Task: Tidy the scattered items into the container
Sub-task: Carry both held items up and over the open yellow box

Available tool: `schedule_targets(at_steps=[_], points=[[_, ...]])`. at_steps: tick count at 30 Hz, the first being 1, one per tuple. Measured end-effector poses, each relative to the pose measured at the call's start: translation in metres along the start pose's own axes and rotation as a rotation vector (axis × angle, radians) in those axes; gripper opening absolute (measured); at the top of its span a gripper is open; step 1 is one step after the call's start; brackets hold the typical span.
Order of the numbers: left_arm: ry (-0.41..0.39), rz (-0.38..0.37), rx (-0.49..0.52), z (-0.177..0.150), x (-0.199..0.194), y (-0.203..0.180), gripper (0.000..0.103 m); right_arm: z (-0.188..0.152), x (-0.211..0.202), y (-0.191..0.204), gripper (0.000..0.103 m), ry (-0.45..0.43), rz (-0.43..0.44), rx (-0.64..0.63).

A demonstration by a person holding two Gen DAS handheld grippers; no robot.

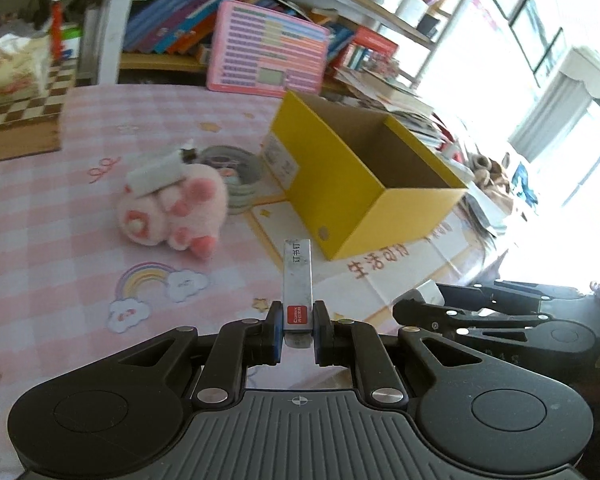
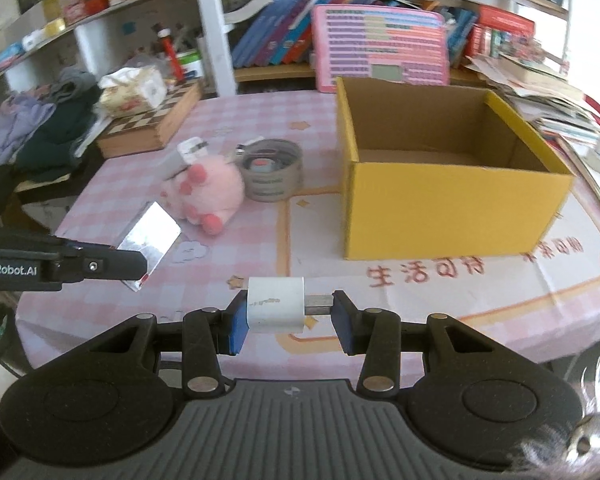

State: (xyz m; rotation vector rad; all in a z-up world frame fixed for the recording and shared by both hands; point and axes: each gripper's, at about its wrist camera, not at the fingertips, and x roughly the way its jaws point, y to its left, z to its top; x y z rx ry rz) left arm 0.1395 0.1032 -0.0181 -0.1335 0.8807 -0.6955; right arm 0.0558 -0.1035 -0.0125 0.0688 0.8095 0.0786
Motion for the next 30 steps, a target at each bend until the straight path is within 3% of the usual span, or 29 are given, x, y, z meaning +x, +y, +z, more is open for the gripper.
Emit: schedule_targets(at_steps=[10, 30], points=[[0.034, -0.073, 0.058, 0.008, 0.018, -0.016, 0.013, -0.009, -0.012, -0.020, 0.041, 0.007, -0.079, 0.075], [0.094, -0.156, 0.149, 0.016, 0.048, -0.057, 0.013, -0.018, -0.023, -0.058, 0.041, 0.027, -0.135, 0.148]])
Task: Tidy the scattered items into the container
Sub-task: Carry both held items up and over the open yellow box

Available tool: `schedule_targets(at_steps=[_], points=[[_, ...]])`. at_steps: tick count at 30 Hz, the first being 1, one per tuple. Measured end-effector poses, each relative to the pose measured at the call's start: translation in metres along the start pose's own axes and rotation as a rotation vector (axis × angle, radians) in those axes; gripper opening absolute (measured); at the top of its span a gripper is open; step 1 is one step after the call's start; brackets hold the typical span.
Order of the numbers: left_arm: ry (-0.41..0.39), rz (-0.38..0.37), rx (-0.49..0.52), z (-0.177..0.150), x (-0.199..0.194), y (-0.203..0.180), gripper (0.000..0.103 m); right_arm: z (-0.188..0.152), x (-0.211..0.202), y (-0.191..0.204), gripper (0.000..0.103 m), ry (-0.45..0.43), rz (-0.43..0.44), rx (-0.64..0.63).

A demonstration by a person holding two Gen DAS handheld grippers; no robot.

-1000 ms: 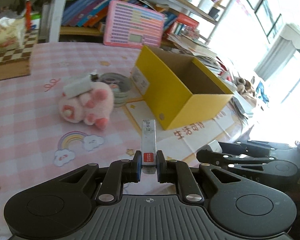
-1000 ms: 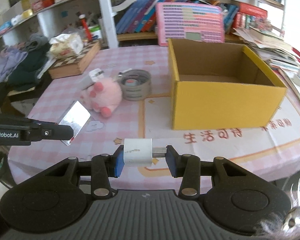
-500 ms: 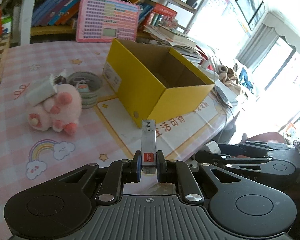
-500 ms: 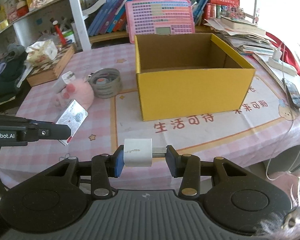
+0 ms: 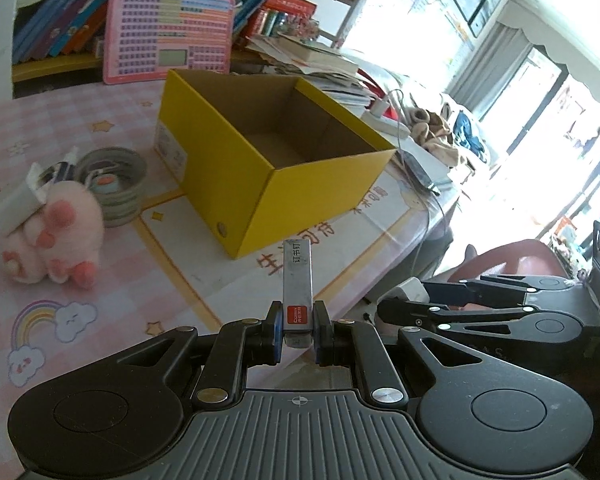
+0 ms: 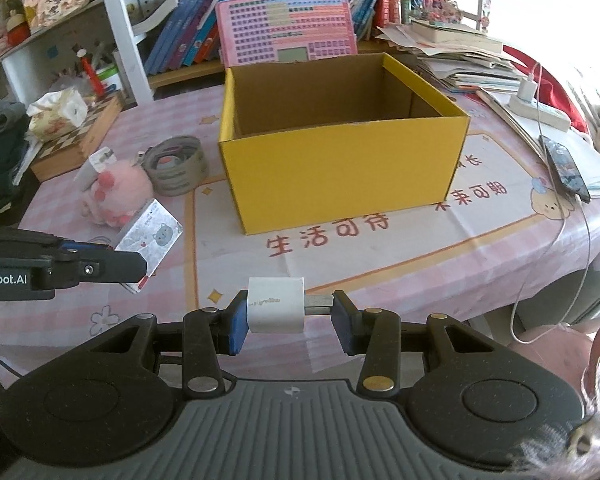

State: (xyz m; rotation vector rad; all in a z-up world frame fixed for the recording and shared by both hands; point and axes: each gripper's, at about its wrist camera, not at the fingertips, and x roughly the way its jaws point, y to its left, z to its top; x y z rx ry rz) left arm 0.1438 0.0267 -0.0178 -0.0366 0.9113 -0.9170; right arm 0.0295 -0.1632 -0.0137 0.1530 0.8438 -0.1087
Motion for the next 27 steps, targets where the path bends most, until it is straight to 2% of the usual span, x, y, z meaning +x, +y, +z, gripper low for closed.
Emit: schedule_targets(at_steps=[12, 27], points=[[0.022, 0.001, 0.001, 0.014, 0.027, -0.019, 0.013, 0.008, 0.008, -0.035, 0.041, 0.021, 0.009, 0.006], [0.011, -0.001, 0.036, 0.043, 0.067, -0.050, 0.013, 0.037, 0.024, -0.084, 0.041, 0.025, 0.019, -0.027]])
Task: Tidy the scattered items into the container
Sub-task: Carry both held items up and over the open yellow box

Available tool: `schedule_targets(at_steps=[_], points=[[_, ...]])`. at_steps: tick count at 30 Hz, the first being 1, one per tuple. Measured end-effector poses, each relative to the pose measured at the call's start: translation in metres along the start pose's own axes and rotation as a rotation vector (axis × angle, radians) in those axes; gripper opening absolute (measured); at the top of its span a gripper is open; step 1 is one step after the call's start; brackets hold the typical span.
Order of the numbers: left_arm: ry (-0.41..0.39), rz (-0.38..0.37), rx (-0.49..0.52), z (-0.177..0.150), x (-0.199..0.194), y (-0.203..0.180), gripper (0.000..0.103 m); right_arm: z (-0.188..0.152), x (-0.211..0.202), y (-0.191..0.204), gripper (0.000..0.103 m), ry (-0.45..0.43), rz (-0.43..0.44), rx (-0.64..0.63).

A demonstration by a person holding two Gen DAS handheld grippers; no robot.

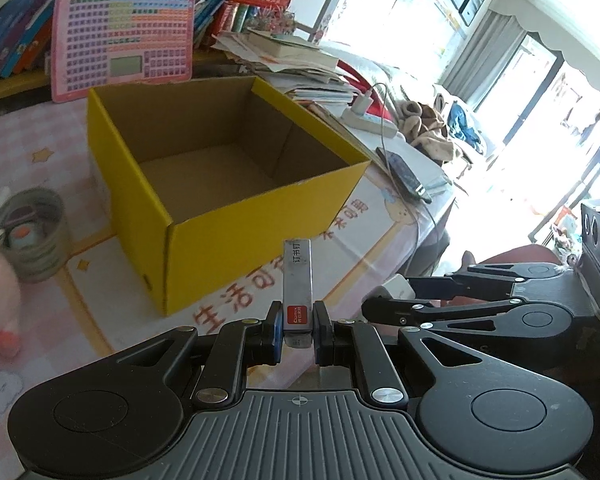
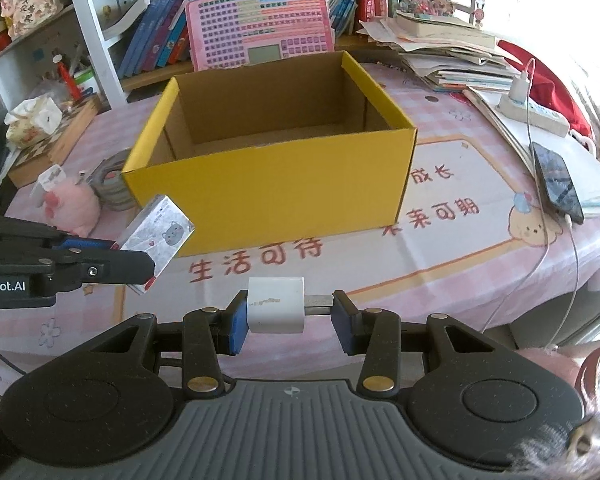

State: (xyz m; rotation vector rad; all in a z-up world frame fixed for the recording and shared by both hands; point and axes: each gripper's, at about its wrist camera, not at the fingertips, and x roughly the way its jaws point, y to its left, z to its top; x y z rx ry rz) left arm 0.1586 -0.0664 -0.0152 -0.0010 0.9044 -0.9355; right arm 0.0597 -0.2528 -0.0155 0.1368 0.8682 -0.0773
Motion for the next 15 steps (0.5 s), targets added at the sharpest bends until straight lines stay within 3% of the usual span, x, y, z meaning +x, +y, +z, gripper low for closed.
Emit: schedule_targets(at_steps=[9, 15], points=[[-0.075, 0.032, 0.054, 0.025, 0.006, -0.021, 0.013, 0.032, 0.002, -0.025, 0.041, -0.081, 0.036, -0.065], [-0.150, 0.090, 0.037, 0.049, 0.007, -0.025, 0.013, 0.062, 0.004, -0.036, 0.041, -0.162, 0.092, -0.133]])
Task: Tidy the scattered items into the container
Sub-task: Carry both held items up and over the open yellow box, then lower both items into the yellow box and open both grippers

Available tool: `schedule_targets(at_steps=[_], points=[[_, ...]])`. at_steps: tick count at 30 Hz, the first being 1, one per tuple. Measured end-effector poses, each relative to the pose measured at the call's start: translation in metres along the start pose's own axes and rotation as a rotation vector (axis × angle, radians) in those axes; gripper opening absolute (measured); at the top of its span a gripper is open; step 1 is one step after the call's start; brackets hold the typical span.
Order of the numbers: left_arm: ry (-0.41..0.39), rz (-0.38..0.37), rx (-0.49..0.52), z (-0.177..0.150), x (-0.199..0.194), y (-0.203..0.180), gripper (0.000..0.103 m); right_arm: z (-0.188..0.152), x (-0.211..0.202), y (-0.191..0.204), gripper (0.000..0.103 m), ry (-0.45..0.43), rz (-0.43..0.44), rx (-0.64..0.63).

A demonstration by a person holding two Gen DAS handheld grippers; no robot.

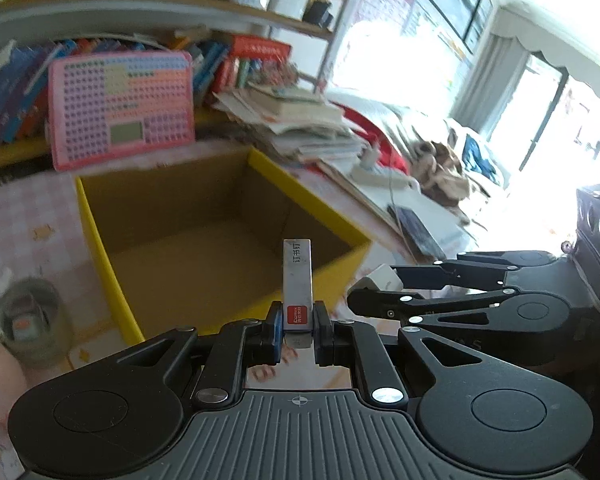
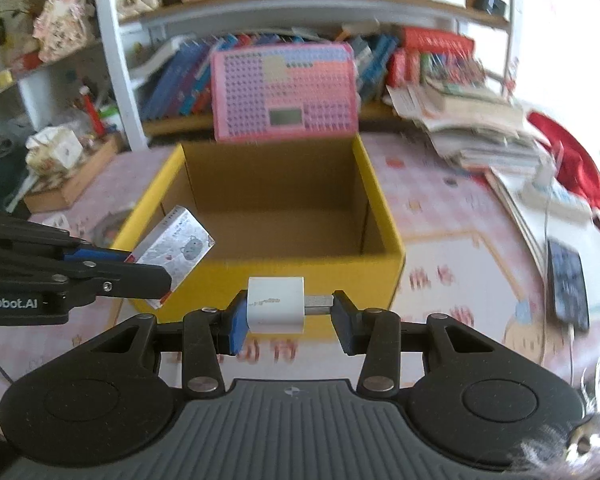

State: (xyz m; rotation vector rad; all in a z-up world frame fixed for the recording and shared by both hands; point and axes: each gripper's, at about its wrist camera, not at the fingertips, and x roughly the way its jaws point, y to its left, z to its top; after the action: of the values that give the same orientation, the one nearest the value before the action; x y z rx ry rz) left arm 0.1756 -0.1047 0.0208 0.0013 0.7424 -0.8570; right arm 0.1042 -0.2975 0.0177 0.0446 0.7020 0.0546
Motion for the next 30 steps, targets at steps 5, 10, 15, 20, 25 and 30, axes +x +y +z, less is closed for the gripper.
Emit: schedule_targets(at_steps=[5, 10, 15, 20, 25, 30], points=[[-0.051, 0.065, -0.003, 0.021, 0.007, 0.000, 0.013, 0.027, 0.011, -0.014, 0.041, -0.054, 0.048, -0.058], [-0.061, 0.136, -0.008, 0.034, 0.021, 0.007, 0.013, 0.054, 0.034, -0.023, 0.041, -0.079, 0.100, -0.141], [-0.019, 0.214, 0.001, 0.042, 0.048, 0.019, 0.013, 0.070, 0.075, -0.025, 0.041, -0.035, 0.145, -0.226], [0.044, 0.286, 0.032, 0.050, 0.076, 0.035, 0.013, 0.081, 0.123, -0.014, 0.041, 0.040, 0.179, -0.365], [0.138, 0.326, 0.080, 0.060, 0.108, 0.051, 0.013, 0.091, 0.167, 0.001, 0.041, 0.124, 0.203, -0.531], [0.235, 0.351, 0.127, 0.062, 0.138, 0.060, 0.013, 0.091, 0.203, 0.014, 0.041, 0.217, 0.215, -0.676]])
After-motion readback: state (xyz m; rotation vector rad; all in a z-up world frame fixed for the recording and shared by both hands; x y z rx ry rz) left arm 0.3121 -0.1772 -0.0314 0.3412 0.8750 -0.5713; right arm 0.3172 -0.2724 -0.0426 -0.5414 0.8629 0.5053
